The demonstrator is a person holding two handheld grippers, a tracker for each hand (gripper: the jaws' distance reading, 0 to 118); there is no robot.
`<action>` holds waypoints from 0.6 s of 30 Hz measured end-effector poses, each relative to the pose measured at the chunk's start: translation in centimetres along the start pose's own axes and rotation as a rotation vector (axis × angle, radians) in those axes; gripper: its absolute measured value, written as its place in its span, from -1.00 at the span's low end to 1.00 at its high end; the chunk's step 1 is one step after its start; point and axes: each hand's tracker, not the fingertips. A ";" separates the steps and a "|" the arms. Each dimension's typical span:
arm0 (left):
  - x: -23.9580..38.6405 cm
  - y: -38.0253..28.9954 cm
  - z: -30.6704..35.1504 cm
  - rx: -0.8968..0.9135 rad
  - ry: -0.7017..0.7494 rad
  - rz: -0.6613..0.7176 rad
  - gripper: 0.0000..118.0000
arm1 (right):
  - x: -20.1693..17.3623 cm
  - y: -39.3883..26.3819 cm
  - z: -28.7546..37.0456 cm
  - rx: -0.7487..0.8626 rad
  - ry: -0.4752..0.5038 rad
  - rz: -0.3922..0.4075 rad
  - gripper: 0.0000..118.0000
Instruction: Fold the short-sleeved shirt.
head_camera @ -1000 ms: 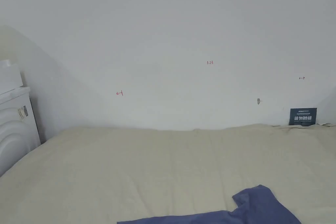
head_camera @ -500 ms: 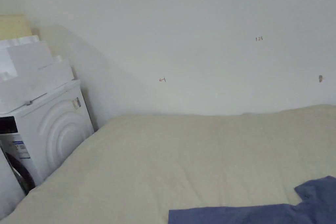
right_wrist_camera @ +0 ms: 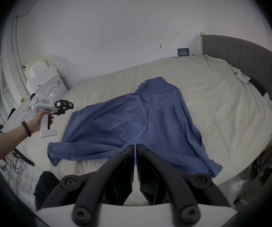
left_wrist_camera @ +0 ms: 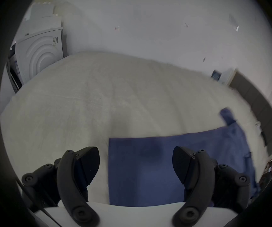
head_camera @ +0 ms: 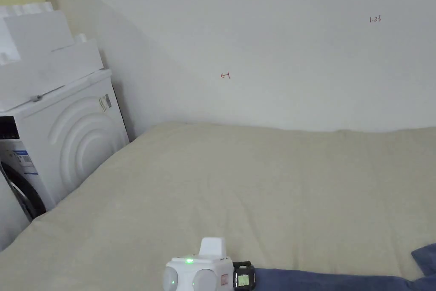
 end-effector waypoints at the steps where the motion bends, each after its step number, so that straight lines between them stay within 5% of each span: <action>1: -0.2 0.0 -1.6 -0.036 0.011 -0.013 0.59 | 0.1 0.1 -0.2 -0.016 -0.018 0.017 -0.95; 8: 0.9 -0.6 -3.9 -0.106 0.082 -0.040 0.40 | 0.0 0.6 -1.2 -0.067 -0.086 0.050 -0.95; 10: 1.5 -0.6 -3.2 -0.097 0.083 -0.106 0.06 | 0.1 0.7 -1.4 -0.069 -0.065 0.035 -0.95; 12: 2.4 -0.8 -2.9 -0.086 0.053 -0.131 -0.60 | 0.4 0.7 -1.7 -0.075 -0.032 0.020 -0.94; 14: 3.0 -1.3 -3.3 -0.094 0.063 -0.137 -0.75 | 0.8 1.1 -2.1 -0.065 -0.033 0.002 -0.92; 16: 2.9 -1.4 -3.8 -0.097 0.070 -0.118 -0.76 | 1.5 1.9 -2.3 -0.038 -0.036 0.002 -0.78; 18: 2.4 -1.1 -3.8 -0.116 0.059 -0.088 -0.76 | 2.5 3.9 -3.1 0.011 -0.049 0.045 -0.19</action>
